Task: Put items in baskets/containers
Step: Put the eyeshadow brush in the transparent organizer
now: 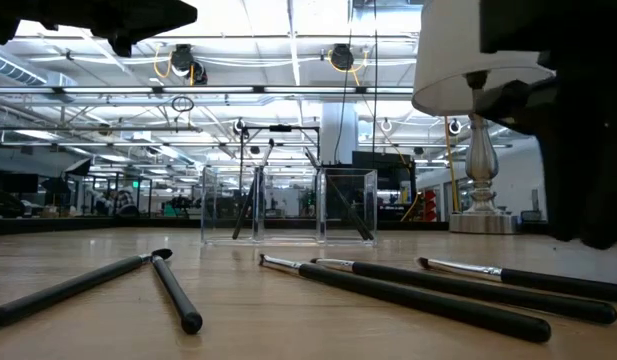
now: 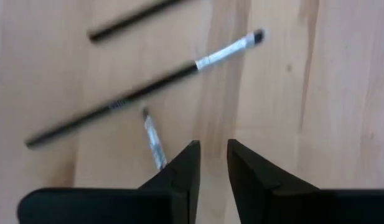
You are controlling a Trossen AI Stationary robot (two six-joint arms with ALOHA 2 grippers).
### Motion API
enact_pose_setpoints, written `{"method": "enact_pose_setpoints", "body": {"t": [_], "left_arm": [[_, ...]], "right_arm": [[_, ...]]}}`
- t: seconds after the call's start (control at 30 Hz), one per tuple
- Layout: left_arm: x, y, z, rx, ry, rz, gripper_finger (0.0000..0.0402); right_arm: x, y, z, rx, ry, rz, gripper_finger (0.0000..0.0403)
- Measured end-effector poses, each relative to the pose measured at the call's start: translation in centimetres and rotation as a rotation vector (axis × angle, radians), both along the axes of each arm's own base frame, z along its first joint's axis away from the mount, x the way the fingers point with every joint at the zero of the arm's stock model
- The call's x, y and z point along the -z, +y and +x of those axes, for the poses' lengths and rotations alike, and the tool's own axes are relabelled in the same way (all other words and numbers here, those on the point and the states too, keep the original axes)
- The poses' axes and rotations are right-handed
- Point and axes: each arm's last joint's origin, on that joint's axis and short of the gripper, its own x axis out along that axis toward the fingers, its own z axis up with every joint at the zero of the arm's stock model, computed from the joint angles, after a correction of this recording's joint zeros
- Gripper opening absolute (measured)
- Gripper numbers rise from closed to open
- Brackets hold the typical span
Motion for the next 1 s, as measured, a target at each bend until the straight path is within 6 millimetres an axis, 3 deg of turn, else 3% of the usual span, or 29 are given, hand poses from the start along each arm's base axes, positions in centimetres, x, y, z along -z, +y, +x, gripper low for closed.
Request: {"method": "enact_pose_setpoints", "body": {"t": [0.27,0.4,0.5,0.6,0.7,0.9,1.0], "left_arm": [[0.0,0.0,0.0,0.000,0.000,0.000,0.0035],[0.0,0.0,0.0,0.000,0.000,0.000,0.0035],[0.0,0.0,0.0,0.000,0.000,-0.001,0.0035],[0.0,0.0,0.0,0.000,0.000,-0.001,0.0035],[0.0,0.0,0.0,0.000,0.000,0.000,0.0035],[0.0,0.0,0.0,0.000,-0.001,-0.002,0.0035],[0.0,0.0,0.0,0.000,0.000,-0.001,0.0035]], "right_arm": [[-0.1,0.0,0.1,-0.020,0.009,0.024,0.0080],[-0.3,0.6,-0.5,-0.009,0.111,0.169,0.0087],[-1.1,1.9,-1.5,0.035,0.191,0.341,0.0095],[-1.8,3.4,-2.8,0.064,0.206,0.399,0.0107],[-1.8,4.4,-3.9,0.047,0.188,0.359,0.0118],[-1.4,3.5,-5.2,0.091,0.130,0.108,0.0131],[-1.4,3.6,-5.2,0.083,0.157,0.126,0.0135]]}}
